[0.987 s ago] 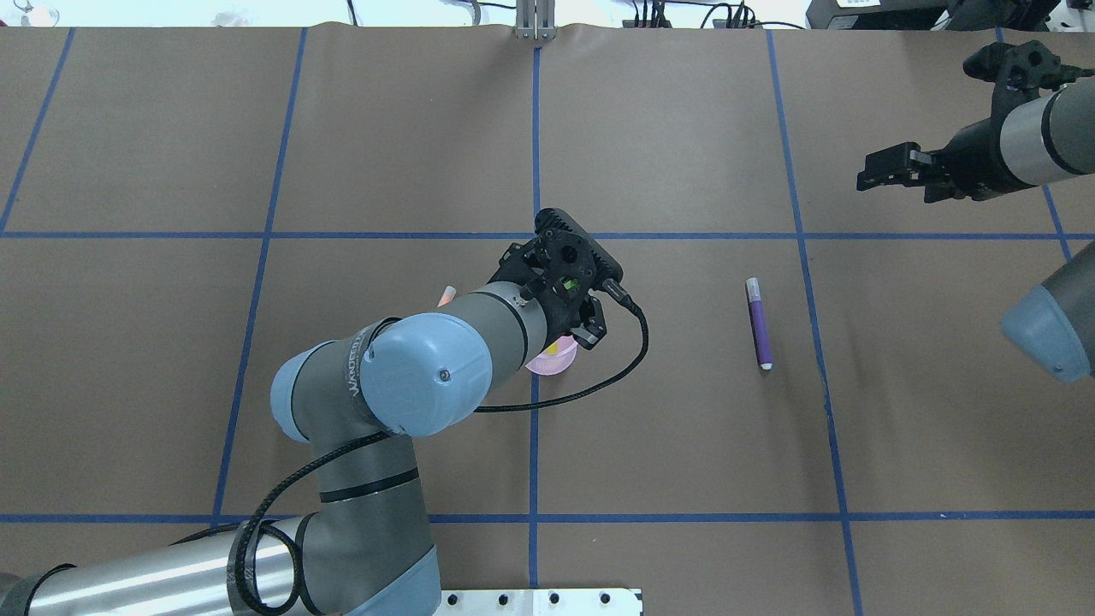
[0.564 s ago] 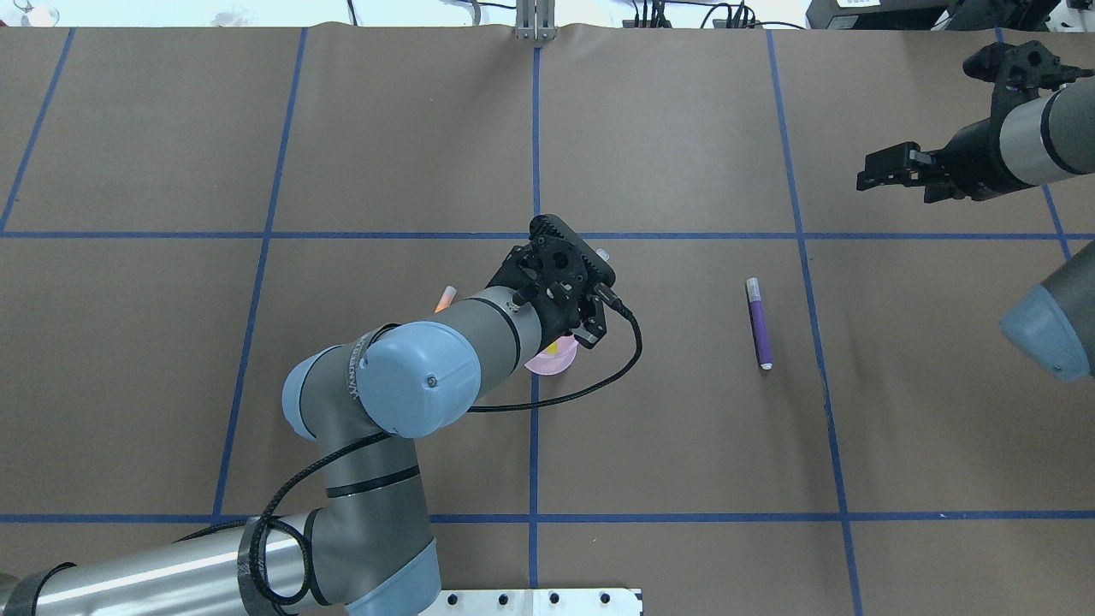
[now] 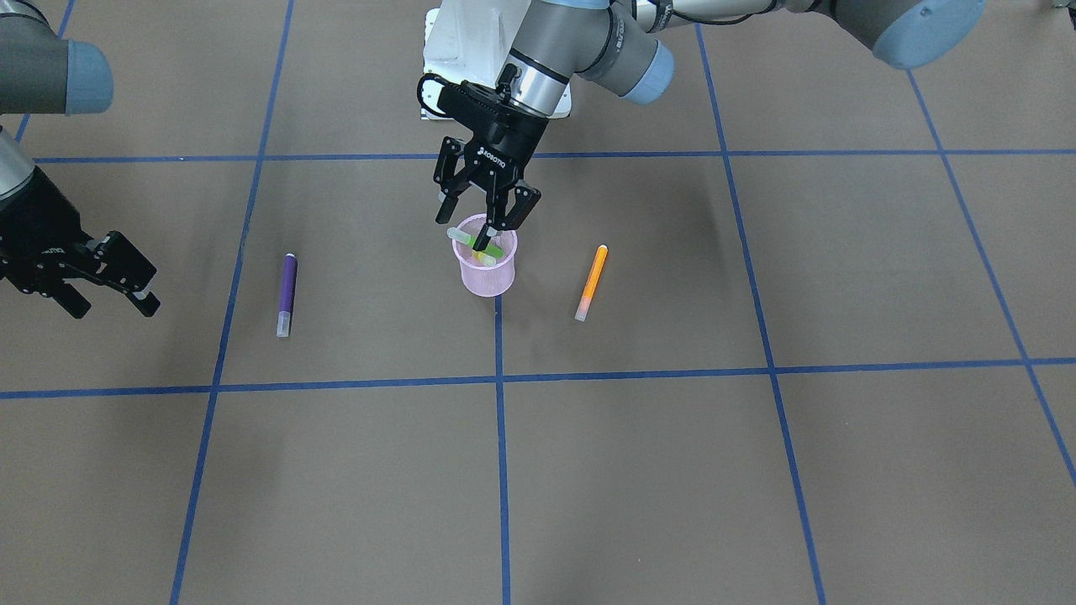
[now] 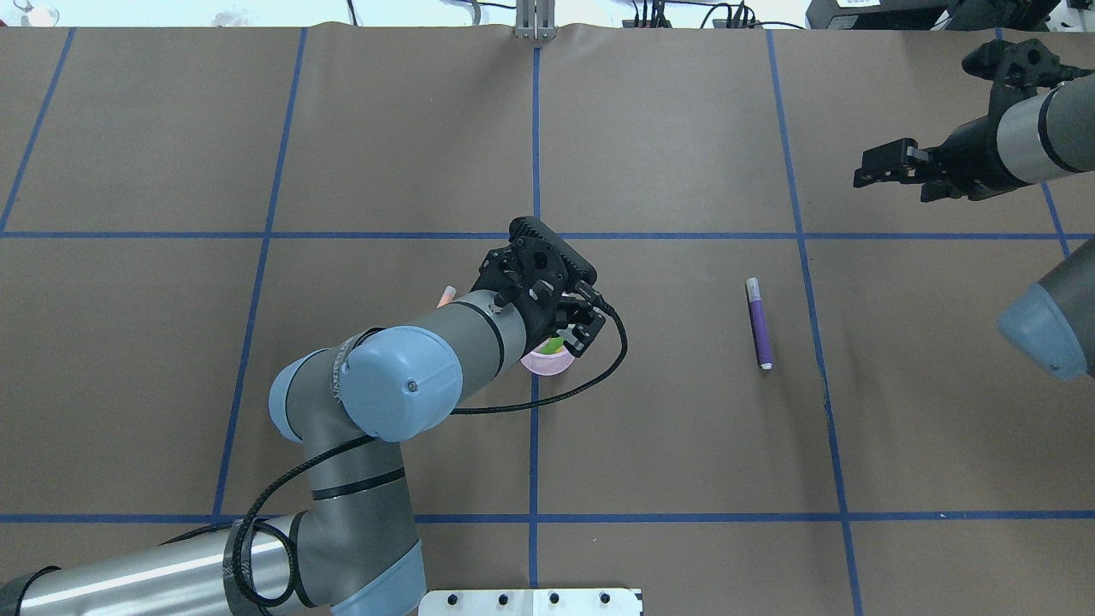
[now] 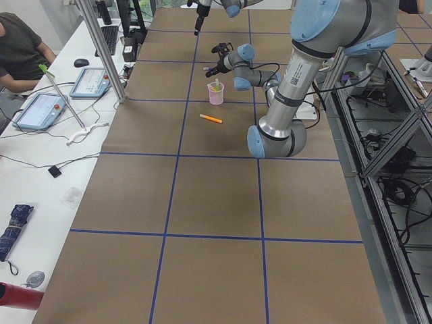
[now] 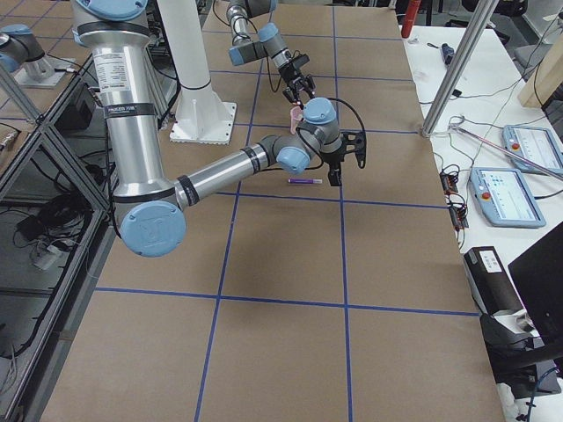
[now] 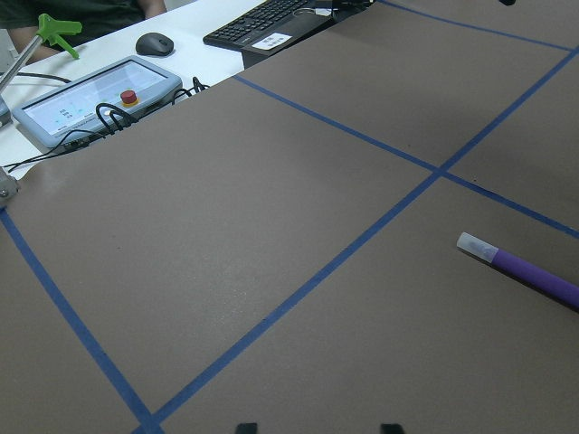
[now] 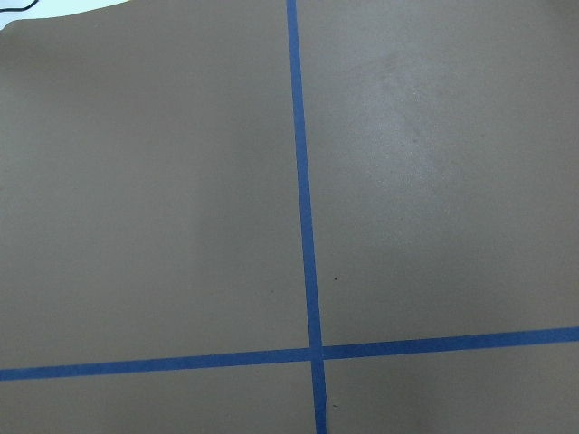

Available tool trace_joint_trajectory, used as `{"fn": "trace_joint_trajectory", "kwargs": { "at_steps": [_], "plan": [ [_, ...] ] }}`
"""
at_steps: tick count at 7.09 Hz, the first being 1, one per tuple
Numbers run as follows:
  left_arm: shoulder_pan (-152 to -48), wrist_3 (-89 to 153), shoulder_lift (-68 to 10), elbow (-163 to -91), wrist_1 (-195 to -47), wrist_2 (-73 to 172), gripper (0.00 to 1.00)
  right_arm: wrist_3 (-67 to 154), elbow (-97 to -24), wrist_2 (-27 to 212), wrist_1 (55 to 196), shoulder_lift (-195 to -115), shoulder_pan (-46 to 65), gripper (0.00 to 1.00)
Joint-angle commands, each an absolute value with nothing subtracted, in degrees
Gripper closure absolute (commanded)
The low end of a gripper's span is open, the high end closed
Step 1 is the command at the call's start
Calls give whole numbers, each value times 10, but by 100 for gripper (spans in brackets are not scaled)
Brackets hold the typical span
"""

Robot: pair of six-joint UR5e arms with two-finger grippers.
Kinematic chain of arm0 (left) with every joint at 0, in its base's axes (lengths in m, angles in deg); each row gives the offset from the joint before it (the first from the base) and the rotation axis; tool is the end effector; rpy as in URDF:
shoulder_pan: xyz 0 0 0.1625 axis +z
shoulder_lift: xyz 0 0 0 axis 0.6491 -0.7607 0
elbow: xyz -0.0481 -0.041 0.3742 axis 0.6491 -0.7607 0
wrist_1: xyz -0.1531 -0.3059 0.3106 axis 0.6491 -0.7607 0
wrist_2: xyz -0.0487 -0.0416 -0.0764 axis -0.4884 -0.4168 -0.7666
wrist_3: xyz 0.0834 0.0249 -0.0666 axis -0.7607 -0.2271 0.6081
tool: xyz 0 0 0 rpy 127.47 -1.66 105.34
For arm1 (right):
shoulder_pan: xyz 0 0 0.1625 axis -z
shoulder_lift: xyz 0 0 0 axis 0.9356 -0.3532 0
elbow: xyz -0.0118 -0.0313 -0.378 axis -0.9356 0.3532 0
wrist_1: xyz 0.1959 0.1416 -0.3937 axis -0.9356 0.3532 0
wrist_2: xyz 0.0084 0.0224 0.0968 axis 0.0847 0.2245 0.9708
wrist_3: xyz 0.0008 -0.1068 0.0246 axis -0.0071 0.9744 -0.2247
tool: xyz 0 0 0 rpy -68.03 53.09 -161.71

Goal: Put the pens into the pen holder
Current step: 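Lower the green marker into the cup and open the left gripper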

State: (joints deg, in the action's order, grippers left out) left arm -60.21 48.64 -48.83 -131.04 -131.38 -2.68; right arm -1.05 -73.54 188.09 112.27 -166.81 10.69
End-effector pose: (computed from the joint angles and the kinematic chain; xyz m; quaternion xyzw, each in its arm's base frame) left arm 0.5802 -0.3820 0.0642 0.4888 0.4330 0.1639 0.7394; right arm -0.2413 -0.5508 0.3434 0.1247 -0.4535 0.1230 0.8739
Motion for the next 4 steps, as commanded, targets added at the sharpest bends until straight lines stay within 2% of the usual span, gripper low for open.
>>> {"fn": "trace_joint_trajectory", "kwargs": {
  "at_steps": [1,2,4],
  "plan": [
    [-609,502,-449,-1351,-1313,-25,0,-6,-734,1880,1122,-1673,108,1],
    [-621,519,-392,-1397,-1310,-30,0,-16,-735,1879,1122,-1669,126,1],
    [-671,582,-313,-1416,-1296,-107,0,-49,-724,1856,1109,-1674,180,0]
  ]
}}
